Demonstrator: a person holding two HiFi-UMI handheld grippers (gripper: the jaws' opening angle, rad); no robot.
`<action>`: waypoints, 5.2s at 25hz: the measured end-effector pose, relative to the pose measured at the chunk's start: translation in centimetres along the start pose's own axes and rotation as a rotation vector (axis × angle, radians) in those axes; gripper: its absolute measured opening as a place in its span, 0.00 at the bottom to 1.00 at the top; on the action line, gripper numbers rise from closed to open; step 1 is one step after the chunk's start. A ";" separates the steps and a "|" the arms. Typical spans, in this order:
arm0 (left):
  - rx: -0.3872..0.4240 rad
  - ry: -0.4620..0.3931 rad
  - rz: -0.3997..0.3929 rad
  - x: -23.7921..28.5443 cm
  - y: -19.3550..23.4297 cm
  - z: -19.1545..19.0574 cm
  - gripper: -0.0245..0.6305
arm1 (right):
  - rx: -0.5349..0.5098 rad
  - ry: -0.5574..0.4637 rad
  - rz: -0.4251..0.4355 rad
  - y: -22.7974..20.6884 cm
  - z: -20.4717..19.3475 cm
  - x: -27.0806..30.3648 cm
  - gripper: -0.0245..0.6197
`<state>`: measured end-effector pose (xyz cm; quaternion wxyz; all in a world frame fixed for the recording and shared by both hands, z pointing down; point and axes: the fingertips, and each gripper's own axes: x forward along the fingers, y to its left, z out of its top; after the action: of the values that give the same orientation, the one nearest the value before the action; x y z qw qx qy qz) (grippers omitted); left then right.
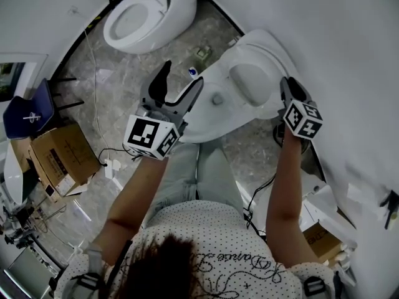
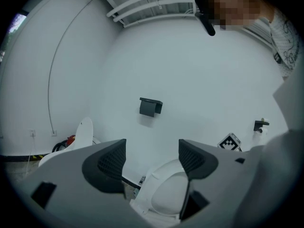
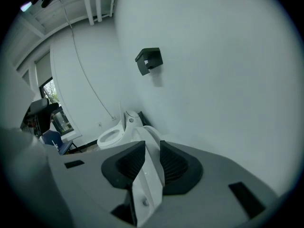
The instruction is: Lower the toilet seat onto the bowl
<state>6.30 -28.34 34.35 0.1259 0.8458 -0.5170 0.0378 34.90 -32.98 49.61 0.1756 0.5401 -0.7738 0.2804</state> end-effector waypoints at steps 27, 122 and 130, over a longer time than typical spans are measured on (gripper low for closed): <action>0.008 -0.023 -0.031 -6.0 1.2 -1.8 0.33 | 0.039 0.112 0.311 13.3 -5.7 -5.4 0.15; -0.067 0.192 -0.066 -20.3 16.8 -34.4 0.05 | 0.104 0.447 0.332 35.8 -53.2 10.2 0.06; -0.077 0.212 -0.058 -20.9 17.6 -35.5 0.05 | 0.083 0.447 0.318 36.0 -53.5 11.5 0.05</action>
<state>-16.58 -8.97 67.62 0.2135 0.8463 -0.4770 0.1035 -4.48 1.28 89.20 0.2734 0.3436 -0.7787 0.4482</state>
